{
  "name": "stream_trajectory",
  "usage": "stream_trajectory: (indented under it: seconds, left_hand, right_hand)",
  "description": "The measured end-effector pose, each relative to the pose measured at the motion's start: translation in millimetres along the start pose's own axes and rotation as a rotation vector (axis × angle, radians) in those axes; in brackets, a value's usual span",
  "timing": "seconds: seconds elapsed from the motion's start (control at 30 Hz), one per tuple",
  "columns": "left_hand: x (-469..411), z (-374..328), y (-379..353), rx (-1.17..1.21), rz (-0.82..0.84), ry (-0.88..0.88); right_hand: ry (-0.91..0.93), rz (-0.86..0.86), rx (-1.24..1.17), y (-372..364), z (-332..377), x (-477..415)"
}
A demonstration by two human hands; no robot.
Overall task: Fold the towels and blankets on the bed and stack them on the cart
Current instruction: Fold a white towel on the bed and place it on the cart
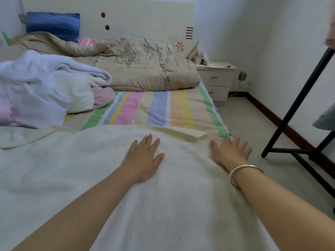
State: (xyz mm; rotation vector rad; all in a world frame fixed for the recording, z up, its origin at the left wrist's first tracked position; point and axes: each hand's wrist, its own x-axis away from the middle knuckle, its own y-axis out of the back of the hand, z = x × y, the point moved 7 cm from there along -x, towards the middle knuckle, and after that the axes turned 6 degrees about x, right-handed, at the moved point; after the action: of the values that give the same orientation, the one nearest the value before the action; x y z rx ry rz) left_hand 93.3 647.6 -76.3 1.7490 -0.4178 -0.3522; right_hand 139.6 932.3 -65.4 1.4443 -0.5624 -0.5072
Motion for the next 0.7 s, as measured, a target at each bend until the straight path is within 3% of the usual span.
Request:
stream_trajectory:
  seconds: [0.1, 0.17, 0.2, 0.27, 0.4, 0.6, 0.7]
  left_hand:
    - [-26, 5, 6, 0.063, -0.029, -0.007]
    - [-42, 10, 23, 0.088, -0.147, 0.030]
    - [-47, 17, 34, 0.091, -0.220, 0.091]
    - [-55, 35, 52, 0.015, -0.322, 0.253]
    - [-72, 61, 56, -0.153, -0.304, 0.444]
    - [-107, 31, 57, 0.127, -0.545, 0.296]
    - [-126, 17, 19, 0.264, -0.323, 0.190]
  right_hand:
    - [0.254, -0.259, -0.061, 28, 29, -13]
    - [0.453, -0.367, -0.077, 38, 56, -7]
    - [0.466, -0.404, -0.090, 42, 63, -7]
    - [0.358, -0.352, -0.225, 48, 62, -14]
    - [0.133, 0.023, -0.503, 38, 52, -44]
    - [-0.145, 0.016, -0.613, 30, 15, -84]
    - [-0.214, 0.010, -0.652, 15, 10, -83]
